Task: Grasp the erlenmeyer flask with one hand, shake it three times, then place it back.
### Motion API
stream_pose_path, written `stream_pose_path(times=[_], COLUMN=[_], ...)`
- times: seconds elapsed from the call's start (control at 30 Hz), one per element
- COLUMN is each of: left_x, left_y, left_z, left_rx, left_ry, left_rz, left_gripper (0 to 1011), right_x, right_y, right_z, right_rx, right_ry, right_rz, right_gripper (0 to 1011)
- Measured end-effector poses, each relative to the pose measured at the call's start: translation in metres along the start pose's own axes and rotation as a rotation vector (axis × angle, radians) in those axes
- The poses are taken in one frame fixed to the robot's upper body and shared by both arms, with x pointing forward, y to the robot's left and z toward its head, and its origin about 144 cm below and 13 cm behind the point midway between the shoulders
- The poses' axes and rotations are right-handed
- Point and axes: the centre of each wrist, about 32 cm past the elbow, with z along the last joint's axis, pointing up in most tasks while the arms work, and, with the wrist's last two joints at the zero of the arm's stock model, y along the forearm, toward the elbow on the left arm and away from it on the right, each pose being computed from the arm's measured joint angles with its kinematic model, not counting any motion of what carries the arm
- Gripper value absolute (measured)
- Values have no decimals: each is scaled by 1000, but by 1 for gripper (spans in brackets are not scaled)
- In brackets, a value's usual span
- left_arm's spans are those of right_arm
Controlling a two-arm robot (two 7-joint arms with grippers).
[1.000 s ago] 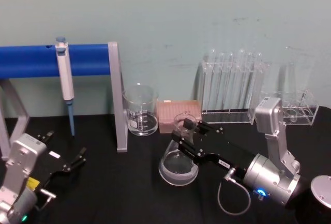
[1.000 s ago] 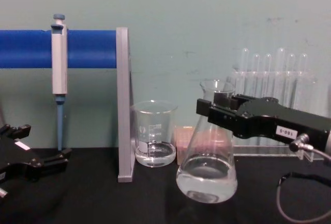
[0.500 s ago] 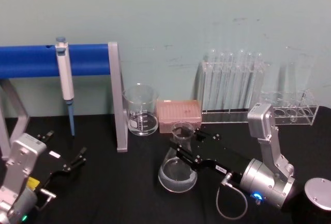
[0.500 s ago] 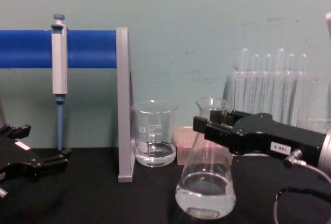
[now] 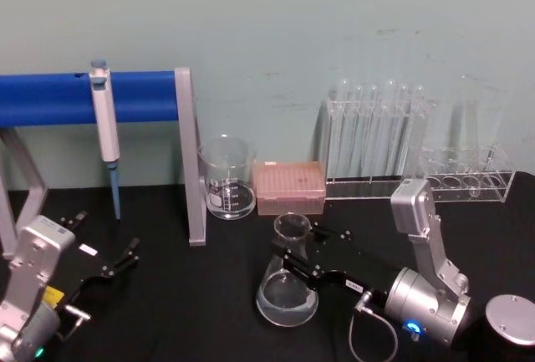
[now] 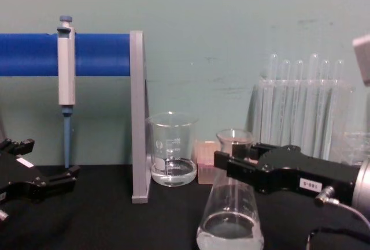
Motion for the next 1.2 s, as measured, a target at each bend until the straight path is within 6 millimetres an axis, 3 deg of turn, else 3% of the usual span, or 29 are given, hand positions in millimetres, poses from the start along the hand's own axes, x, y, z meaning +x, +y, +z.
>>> stream_pose_path(times=[1.2], left_x=[0], left_y=[0], left_z=[0], left_rx=[0], left_ry=[0], left_rz=[0], left_gripper=[1001], right_x=[3], right_y=[4], right_z=[-6], right_rx=[-45], right_ry=[5], right_rz=[21], right_gripper=[450])
